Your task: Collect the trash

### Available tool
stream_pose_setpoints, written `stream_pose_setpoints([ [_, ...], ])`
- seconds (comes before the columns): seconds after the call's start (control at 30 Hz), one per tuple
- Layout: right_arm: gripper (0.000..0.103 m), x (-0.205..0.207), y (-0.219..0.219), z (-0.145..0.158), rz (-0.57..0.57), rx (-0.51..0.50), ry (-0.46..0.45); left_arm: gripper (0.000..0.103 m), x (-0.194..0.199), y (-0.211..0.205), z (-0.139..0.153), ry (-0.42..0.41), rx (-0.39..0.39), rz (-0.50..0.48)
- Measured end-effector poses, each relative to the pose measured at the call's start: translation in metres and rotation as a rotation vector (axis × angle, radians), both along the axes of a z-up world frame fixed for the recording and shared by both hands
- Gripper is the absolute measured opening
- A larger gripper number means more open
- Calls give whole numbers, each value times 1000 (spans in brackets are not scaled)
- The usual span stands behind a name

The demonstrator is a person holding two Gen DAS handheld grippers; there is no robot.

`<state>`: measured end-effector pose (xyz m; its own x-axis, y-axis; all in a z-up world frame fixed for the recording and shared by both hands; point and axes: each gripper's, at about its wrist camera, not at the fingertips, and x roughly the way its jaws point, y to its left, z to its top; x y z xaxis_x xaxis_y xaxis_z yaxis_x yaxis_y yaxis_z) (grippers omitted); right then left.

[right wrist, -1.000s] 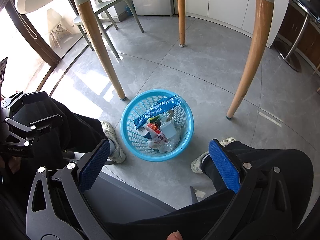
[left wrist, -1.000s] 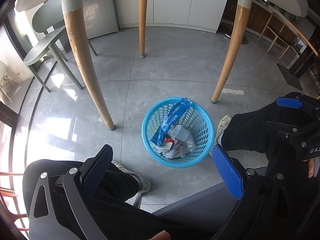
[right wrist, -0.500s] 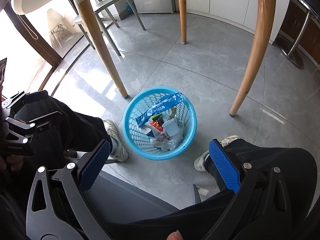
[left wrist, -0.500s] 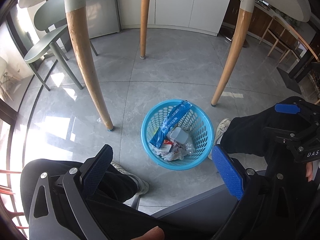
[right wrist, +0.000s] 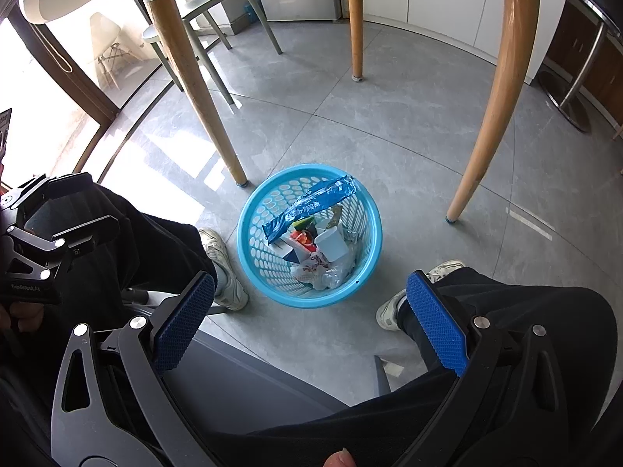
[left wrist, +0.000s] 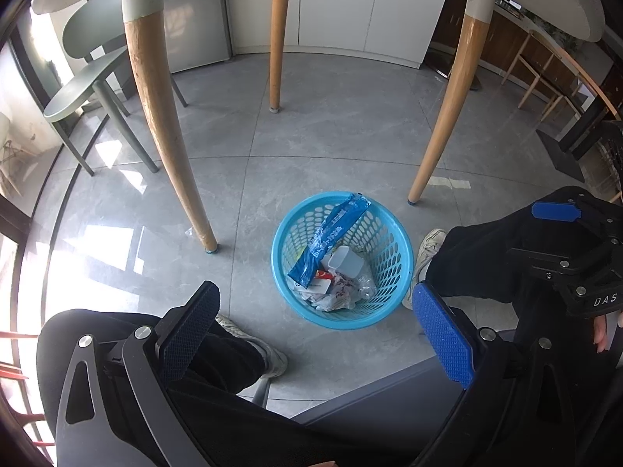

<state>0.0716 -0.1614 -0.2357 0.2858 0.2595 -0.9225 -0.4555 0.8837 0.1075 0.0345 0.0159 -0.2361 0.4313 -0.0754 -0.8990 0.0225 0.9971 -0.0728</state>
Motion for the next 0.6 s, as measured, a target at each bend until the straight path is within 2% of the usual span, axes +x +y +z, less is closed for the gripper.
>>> stream_pose_setpoints([
  [0.6,95,1,-5,-1,-3,12,-4,97,-1,-3,-1,6,1,-10],
])
